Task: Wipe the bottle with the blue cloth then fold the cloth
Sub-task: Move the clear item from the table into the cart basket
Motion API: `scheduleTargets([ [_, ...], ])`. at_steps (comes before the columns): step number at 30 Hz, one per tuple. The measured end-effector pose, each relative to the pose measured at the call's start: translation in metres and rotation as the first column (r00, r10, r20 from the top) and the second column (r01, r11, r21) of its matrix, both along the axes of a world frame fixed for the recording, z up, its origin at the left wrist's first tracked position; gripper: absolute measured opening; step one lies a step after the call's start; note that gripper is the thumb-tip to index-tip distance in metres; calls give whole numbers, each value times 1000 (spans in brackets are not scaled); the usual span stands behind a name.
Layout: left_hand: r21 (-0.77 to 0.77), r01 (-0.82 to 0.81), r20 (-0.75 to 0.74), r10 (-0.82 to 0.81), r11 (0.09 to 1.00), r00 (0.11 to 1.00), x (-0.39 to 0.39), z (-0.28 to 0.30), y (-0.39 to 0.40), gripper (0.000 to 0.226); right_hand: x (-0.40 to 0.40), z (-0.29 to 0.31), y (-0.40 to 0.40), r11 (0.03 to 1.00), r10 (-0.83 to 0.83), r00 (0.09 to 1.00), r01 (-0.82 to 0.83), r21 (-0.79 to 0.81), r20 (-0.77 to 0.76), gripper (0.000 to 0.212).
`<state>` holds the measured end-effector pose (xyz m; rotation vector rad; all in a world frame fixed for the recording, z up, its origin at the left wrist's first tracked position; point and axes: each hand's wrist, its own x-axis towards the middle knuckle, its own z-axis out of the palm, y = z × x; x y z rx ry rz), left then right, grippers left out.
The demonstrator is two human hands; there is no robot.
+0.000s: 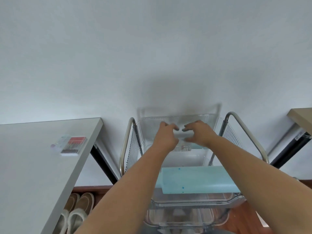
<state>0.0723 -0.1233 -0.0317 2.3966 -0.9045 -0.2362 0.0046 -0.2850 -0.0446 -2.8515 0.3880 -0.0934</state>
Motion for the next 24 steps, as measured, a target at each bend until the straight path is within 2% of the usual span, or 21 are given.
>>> scheduleTargets([
  [3, -190, 73, 191, -36, 979, 981, -12, 53, 28, 31, 3, 28, 10, 992, -45, 973, 16, 127, 227, 36],
  [6, -242, 168, 452, -43, 956, 891, -25, 93, 81, 21, 10, 54, 33, 977, -56, 934, -22, 214, 352, 29],
  [8, -274, 168, 493, -12, 947, 870, -22, 108, 121, 17, 19, 69, 56, 972, -21, 927, -69, 225, 374, 28],
  [11, -245, 14, 437, 98, 969, 894, 0, 116, 183, 16, 34, 84, 101, 962, 77, 916, -172, 212, 395, 28],
  [16, -3, -232, 413, 212, 973, 886, 46, 107, 268, 22, 62, 97, 184, 905, 281, 870, -381, 189, 405, 31],
  [19, 171, -289, 373, 209, 942, 904, 65, 98, 297, 35, 83, 100, 226, 887, 346, 883, -418, 195, 318, 36],
  [22, 405, -317, 354, 173, 858, 919, 77, 81, 312, 58, 98, 97, 257, 875, 399, 891, -441, 200, 216, 41],
  [24, 476, -292, 305, 156, 830, 939, 79, 70, 311, 70, 97, 91, 265, 871, 417, 893, -446, 206, 169, 45],
])
